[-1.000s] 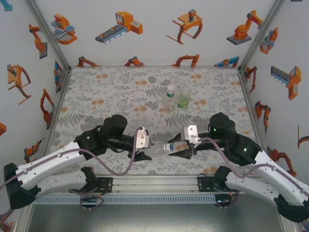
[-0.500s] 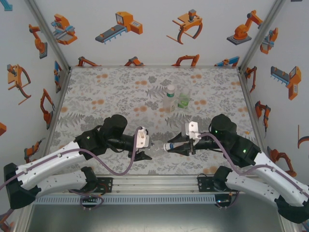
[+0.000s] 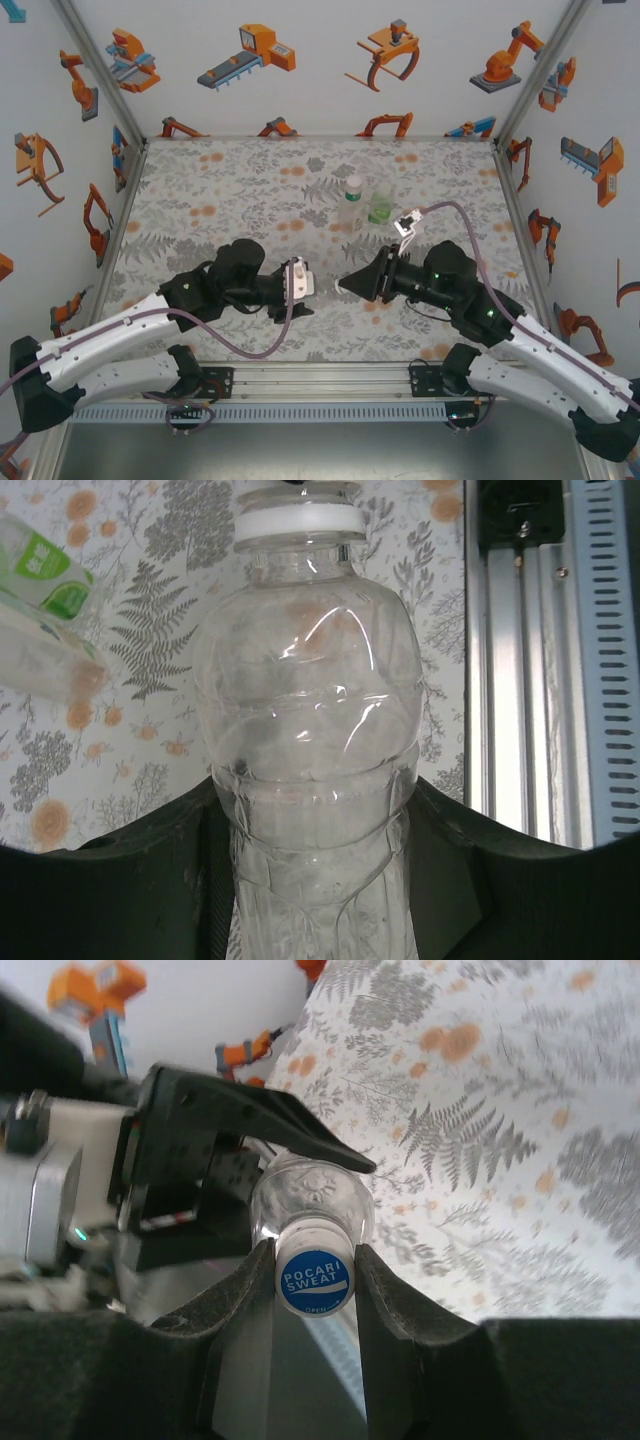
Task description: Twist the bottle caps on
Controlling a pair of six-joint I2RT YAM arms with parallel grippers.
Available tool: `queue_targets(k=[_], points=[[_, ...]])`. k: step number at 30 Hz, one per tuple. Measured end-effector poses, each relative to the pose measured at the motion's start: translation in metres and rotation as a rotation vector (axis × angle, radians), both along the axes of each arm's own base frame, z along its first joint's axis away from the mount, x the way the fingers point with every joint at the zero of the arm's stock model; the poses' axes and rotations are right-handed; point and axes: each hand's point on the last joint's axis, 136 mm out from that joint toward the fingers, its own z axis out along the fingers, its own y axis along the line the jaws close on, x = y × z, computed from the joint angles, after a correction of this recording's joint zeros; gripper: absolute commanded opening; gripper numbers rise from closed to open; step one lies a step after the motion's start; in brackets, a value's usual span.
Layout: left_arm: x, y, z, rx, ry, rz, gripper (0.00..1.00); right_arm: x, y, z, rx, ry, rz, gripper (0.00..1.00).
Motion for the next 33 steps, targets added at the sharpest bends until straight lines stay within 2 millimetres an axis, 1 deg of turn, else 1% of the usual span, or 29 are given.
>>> queue_targets(k=[2, 6, 8, 11, 15, 19, 21, 22, 23, 25, 28, 31, 33], points=[[0.005, 0.001, -0.007, 0.022, -0.003, 0.025, 0.0, 0.009, -0.005, -0.017, 0.05, 0.156, -0.101, 0.0], [0.011, 0.001, -0.018, 0.055, -0.002, 0.052, 0.0, 0.018, -0.012, -0.043, 0.121, 0.338, -0.231, 0.0], [0.012, 0.002, -0.019, 0.059, -0.004, 0.058, 0.0, 0.02, -0.013, -0.047, 0.14, 0.383, -0.263, 0.0], [0.013, 0.002, -0.019, 0.061, -0.008, 0.065, 0.0, 0.022, -0.013, -0.049, 0.148, 0.405, -0.28, 0.01], [0.014, 0.002, -0.019, 0.059, -0.005, 0.066, 0.0, 0.023, -0.011, -0.044, 0.122, 0.394, -0.276, 0.17], [0.012, -0.001, -0.018, 0.051, 0.009, 0.048, 0.0, 0.023, -0.011, -0.033, 0.063, 0.324, -0.248, 0.38], [0.01, -0.005, -0.016, 0.041, 0.02, 0.028, 0.0, 0.021, -0.013, -0.025, 0.028, 0.259, -0.223, 0.46], [0.004, -0.008, -0.012, 0.026, 0.032, -0.004, 0.0, 0.021, -0.013, -0.019, 0.018, 0.222, -0.212, 0.48], [-0.001, -0.011, -0.01, 0.016, 0.041, -0.032, 0.0, 0.021, -0.013, -0.01, 0.012, 0.176, -0.198, 0.49], [-0.011, -0.013, -0.006, 0.0, 0.057, -0.083, 0.0, 0.019, -0.015, 0.016, 0.004, 0.057, -0.16, 0.5], [-0.018, -0.013, -0.003, -0.013, 0.071, -0.118, 0.0, 0.01, -0.018, 0.052, -0.007, -0.132, -0.086, 0.5], [-0.022, -0.014, -0.001, -0.021, 0.075, -0.138, 0.0, -0.002, -0.019, 0.072, -0.046, -0.308, -0.007, 0.49], [-0.024, -0.014, 0.001, -0.023, 0.077, -0.151, 0.0, -0.01, -0.018, 0.078, -0.079, -0.408, 0.051, 0.49]])
